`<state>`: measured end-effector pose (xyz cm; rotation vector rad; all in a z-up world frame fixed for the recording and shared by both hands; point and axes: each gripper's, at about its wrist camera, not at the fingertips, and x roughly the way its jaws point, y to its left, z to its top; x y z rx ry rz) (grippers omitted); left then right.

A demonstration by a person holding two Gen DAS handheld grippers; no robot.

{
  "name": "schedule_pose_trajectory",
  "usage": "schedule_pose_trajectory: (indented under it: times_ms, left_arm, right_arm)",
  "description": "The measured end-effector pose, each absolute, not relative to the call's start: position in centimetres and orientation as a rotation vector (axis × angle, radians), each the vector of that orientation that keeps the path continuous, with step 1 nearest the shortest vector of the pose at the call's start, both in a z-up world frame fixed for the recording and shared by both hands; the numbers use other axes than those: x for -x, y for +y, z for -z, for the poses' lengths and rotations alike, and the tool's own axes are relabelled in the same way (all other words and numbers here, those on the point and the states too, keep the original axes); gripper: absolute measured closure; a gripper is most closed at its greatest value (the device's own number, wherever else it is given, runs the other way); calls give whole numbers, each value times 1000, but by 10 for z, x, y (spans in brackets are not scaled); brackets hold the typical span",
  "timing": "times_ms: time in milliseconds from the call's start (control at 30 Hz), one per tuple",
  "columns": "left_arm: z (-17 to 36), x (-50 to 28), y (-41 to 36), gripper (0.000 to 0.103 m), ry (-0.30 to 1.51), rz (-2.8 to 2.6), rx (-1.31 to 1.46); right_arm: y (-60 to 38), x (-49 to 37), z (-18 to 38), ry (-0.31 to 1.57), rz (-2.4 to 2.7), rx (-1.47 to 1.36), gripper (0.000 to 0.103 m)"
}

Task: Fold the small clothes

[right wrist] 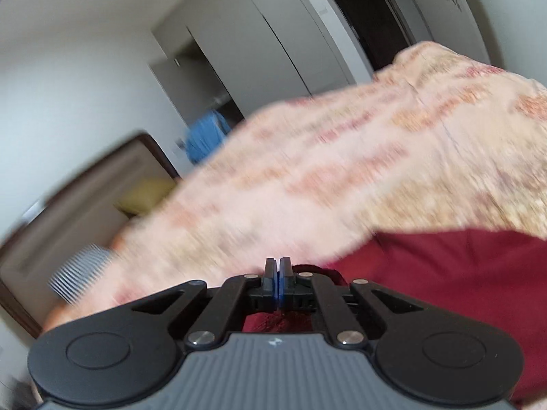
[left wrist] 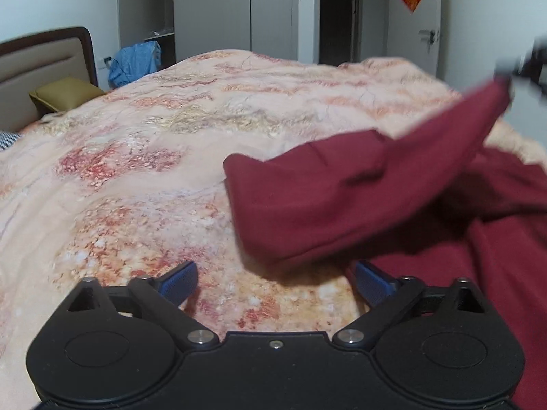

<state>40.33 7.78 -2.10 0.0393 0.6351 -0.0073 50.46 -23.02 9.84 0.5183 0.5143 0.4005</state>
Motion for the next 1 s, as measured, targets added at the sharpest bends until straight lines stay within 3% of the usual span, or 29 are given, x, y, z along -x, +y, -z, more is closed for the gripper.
schedule_pose_trajectory:
  times_ms: [100,167,233,367,700,867,933,967,1000]
  left_arm:
    - [26,-414,79,22,639,-35,-20]
    - [23,-418,85,46,627,-68,23]
    - [17,-416,92,57,585,-69,83]
    - [4,-413,96,67,536,-98,90]
    - [16,-418,100,72,696,-137,34]
    - [11,-414,100,65,714,-122,47]
    - [9,-412,101,61,710,-116,57]
    - [9,-412,99,60,709,-117,55]
    - [9,-412,98,60,711,-118,50]
  right_arm:
    - [-231,-504,-122,457,-420,-501,102]
    - [-231,-502,-132,433,-420,-475,102]
    - [-230,-499,-136,426,-417,-458,102]
    - [-228,-490,-126,439,-401,-388,102]
    - [-216,-448,-32,641,-365,-188,102]
    - [-224,-438,-11,707,-367,-188,101]
    - [-231,-441,-12,707,-363,-228,96]
    - [-234,-445,-13,712,-359,-243,83]
    - [-236,-449,-14,720,-347,-253,63]
